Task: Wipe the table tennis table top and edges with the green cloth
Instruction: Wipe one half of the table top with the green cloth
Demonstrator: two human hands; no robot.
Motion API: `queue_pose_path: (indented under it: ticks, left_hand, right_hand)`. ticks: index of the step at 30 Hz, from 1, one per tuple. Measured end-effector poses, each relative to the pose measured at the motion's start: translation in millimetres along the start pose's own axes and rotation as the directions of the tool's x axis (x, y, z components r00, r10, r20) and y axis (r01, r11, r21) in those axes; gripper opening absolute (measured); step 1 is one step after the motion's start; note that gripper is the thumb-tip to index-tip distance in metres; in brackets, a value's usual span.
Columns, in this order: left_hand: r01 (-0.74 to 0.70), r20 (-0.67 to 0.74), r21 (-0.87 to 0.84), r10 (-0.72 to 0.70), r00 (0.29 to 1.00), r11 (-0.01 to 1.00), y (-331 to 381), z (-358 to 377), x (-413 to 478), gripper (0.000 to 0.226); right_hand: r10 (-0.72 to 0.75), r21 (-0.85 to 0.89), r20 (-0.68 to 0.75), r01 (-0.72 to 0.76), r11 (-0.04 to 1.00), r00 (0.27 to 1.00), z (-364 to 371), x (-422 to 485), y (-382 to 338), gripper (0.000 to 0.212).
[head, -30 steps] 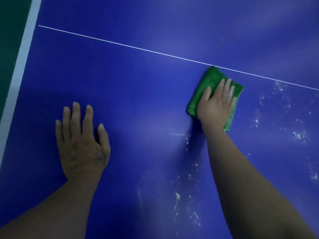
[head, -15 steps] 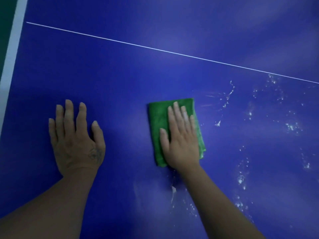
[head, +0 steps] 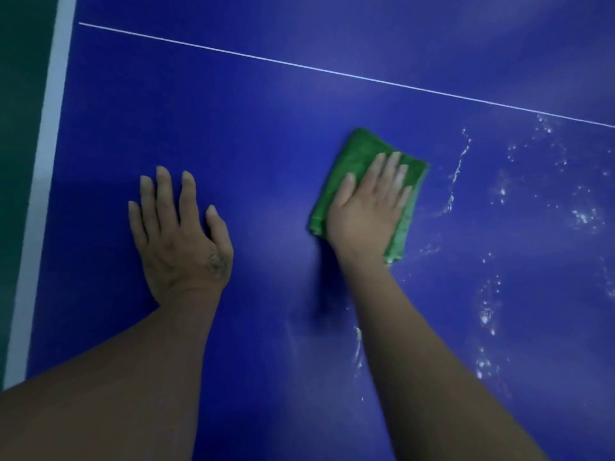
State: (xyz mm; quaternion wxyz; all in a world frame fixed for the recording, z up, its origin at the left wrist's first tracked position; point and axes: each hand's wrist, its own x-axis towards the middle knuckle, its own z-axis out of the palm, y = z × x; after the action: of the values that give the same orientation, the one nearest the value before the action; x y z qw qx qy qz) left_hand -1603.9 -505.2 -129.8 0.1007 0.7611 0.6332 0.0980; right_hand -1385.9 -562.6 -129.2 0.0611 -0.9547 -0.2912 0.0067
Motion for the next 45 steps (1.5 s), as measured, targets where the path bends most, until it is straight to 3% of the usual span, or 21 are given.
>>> queue_pose_path:
  ticks: [4, 8, 10, 14, 17, 20, 24, 27, 32, 34, 38, 45]
  left_hand:
    - [-0.007, -0.029, 0.008, 0.007, 1.000, 1.000, 1, 1, -1, 0.060]
    - [-0.010, -0.015, 0.010, 0.010, 1.000, 1.000, 0, 1, -2, 0.060]
    - [-0.009, -0.002, 0.021, 0.010, 1.000, 1.000, 0, 1, -2, 0.060]
    - [-0.036, -0.005, 0.023, 0.037, 0.999, 0.999, -1, -3, -3, 0.061]
    - [-0.040, -0.002, 0.031, 0.040, 0.999, 0.999, -3, -2, -3, 0.062]
    - [-0.047, -0.014, 0.025, 0.047, 0.999, 0.999, -5, 2, -2, 0.063]
    - [-0.053, -0.033, 0.015, 0.054, 0.998, 0.998, -7, 4, -4, 0.062]
    - [-0.058, -0.027, 0.015, 0.058, 0.998, 0.998, -7, 2, -4, 0.063]
    - [-0.056, -0.011, 0.014, 0.056, 0.998, 0.998, -7, -2, -5, 0.063]
    - [-0.066, -0.013, 0.012, 0.067, 0.998, 0.998, -8, -1, -4, 0.064]
    - [-0.082, -0.024, 0.020, 0.083, 0.996, 0.996, -11, 3, -8, 0.065]
    - [-0.185, 0.057, 0.058, 0.182, 0.982, 0.981, -32, -8, -48, 0.067]
  right_hand:
    - [-0.288, 0.102, -0.027, 0.290, 0.952, 0.957, 5, -94, -31, 0.068]
    - [-0.481, 0.128, 0.040, 0.473, 0.872, 0.876, -6, -131, 35, 0.068]
    - [-0.438, 0.117, 0.037, 0.432, 0.894, 0.898, -12, -109, 70, 0.068]
    - [-0.212, 0.051, 0.063, 0.209, 0.976, 0.975, -16, -30, 104, 0.071]
    - [-0.084, 0.036, 0.076, 0.082, 0.996, 0.994, -12, 2, 94, 0.073]
    - [-0.009, 0.023, 0.062, 0.008, 1.000, 0.998, -10, -23, 57, 0.074]
    - [-0.155, 0.067, 0.006, 0.154, 0.986, 0.988, -7, -135, 16, 0.069]
    - [-0.354, 0.117, 0.063, 0.345, 0.931, 0.933, -10, -220, 31, 0.067]
    - [-0.539, 0.137, 0.112, 0.525, 0.840, 0.835, -26, -209, 110, 0.068]
    - [-0.548, 0.129, 0.096, 0.535, 0.835, 0.831, -29, -167, 129, 0.067]
    - [-0.401, 0.075, 0.067, 0.396, 0.915, 0.914, -27, -95, 139, 0.067]
    - [-0.381, 0.078, 0.100, 0.374, 0.924, 0.919, -31, -89, 137, 0.068]
